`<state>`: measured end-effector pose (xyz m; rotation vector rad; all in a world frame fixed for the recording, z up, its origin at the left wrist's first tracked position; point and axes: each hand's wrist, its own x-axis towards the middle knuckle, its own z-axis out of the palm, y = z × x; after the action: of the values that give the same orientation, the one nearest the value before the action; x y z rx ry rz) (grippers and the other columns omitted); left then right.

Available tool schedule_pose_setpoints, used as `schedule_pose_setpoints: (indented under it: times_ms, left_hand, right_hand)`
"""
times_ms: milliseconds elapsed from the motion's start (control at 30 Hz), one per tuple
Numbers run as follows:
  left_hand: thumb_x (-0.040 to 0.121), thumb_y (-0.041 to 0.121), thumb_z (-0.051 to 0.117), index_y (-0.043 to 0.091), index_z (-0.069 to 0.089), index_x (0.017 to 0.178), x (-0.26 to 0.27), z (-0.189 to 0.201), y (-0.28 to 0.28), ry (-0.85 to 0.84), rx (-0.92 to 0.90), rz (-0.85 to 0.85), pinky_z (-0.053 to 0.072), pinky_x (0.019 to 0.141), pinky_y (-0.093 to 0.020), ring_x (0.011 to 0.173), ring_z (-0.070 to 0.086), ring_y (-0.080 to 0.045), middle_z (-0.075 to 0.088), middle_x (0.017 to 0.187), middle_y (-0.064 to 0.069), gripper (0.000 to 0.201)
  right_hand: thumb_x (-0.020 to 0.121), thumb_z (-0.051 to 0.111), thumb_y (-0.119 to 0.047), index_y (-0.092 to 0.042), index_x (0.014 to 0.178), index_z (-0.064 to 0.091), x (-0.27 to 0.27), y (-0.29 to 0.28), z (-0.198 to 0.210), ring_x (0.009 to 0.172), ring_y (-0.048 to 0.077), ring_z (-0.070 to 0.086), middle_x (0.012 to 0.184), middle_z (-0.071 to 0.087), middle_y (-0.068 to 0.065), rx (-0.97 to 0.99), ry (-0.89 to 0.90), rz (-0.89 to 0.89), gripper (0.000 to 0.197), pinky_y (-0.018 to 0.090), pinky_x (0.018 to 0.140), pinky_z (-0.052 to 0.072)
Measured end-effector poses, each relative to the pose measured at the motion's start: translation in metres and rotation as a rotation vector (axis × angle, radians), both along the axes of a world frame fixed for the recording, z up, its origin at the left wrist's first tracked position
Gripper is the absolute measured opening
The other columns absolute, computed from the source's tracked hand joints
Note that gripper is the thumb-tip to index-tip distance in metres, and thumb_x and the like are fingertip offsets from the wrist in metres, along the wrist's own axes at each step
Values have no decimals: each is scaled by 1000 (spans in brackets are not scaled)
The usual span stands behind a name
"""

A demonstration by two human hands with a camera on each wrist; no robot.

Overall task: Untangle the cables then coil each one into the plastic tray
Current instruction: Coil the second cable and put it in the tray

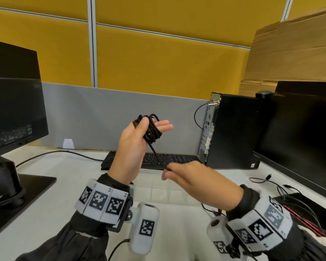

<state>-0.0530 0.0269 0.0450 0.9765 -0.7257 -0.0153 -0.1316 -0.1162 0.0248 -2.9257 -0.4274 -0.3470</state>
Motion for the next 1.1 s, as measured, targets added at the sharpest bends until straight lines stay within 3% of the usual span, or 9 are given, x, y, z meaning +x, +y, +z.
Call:
schedule_pose_setpoints:
  times_ms: [133, 200, 333, 467, 567, 667, 833, 967, 1100]
  left_hand:
    - [101, 25, 32, 3, 57, 104, 4, -7, -2, -146, 245, 166, 38, 95, -26, 99, 65, -10, 75, 91, 1, 34]
    - [101, 25, 32, 11, 56, 98, 2, -7, -1, -182, 302, 189, 39, 90, -21, 93, 64, -2, 74, 85, 8, 28]
    - [100, 25, 35, 14, 57, 94, 1, -3, 4, -259, 363, 206, 41, 82, -9, 88, 64, 0, 73, 81, 10, 25]
    - [91, 22, 58, 21, 57, 93, 2, -1, 13, -398, 573, 175, 45, 82, -21, 85, 61, 3, 70, 81, 20, 3]
    - [86, 18, 63, 15, 54, 99, 8, -3, 15, -593, 737, 318, 45, 75, -13, 86, 60, 3, 68, 85, 16, 16]
    - [88, 17, 62, 13, 47, 99, 15, -6, 17, -712, 865, 464, 46, 71, -12, 84, 61, 2, 64, 92, 12, 19]
    - [90, 10, 56, 8, 45, 99, 36, -9, 31, -625, 899, 710, 50, 79, -36, 88, 61, -17, 62, 96, 2, 15]
    - [90, 6, 54, 4, 44, 98, 45, -8, 43, -557, 874, 808, 46, 75, -37, 86, 58, -20, 59, 94, 0, 13]
    - [90, 4, 52, 2, 44, 99, 49, -4, 54, -516, 832, 904, 46, 76, -41, 83, 54, -21, 58, 93, -3, 12]
  right_hand:
    - [98, 36, -41, -31, 98, 58, -12, 3, 27, 83, 15, 59, 88, 61, -12, -39, -331, -86, 24, 35, 67, 47]
    - [96, 38, -44, -30, 96, 62, -12, 2, 34, 75, 12, 61, 85, 64, -12, -70, -500, -86, 28, 31, 57, 48]
    - [91, 34, -47, -28, 90, 65, -4, -4, 34, 63, 8, 58, 74, 61, -12, -26, -631, -42, 36, 31, 46, 49]
    - [89, 39, -49, -26, 86, 65, 0, -5, 35, 61, 7, 56, 71, 60, -13, -44, -682, -49, 35, 31, 45, 49]
    - [87, 48, -50, -24, 89, 66, 3, -7, 36, 67, 6, 59, 75, 65, -11, 67, -562, -83, 32, 30, 55, 52]
    - [91, 54, -37, -21, 96, 64, 9, -18, 34, 65, 4, 57, 74, 63, -9, 161, -279, -87, 19, 23, 61, 47]
    - [99, 42, -23, -17, 89, 58, 8, -36, 29, 62, 6, 53, 70, 60, -6, 153, 263, -107, 19, 11, 55, 42]
    - [98, 43, -28, -19, 86, 60, 6, -38, 25, 59, -1, 47, 74, 56, -11, 91, 375, -69, 23, 10, 57, 40]
    - [95, 49, -37, -20, 82, 64, 7, -41, 13, 43, 11, 44, 53, 48, -5, 95, 491, -129, 26, 18, 48, 38]
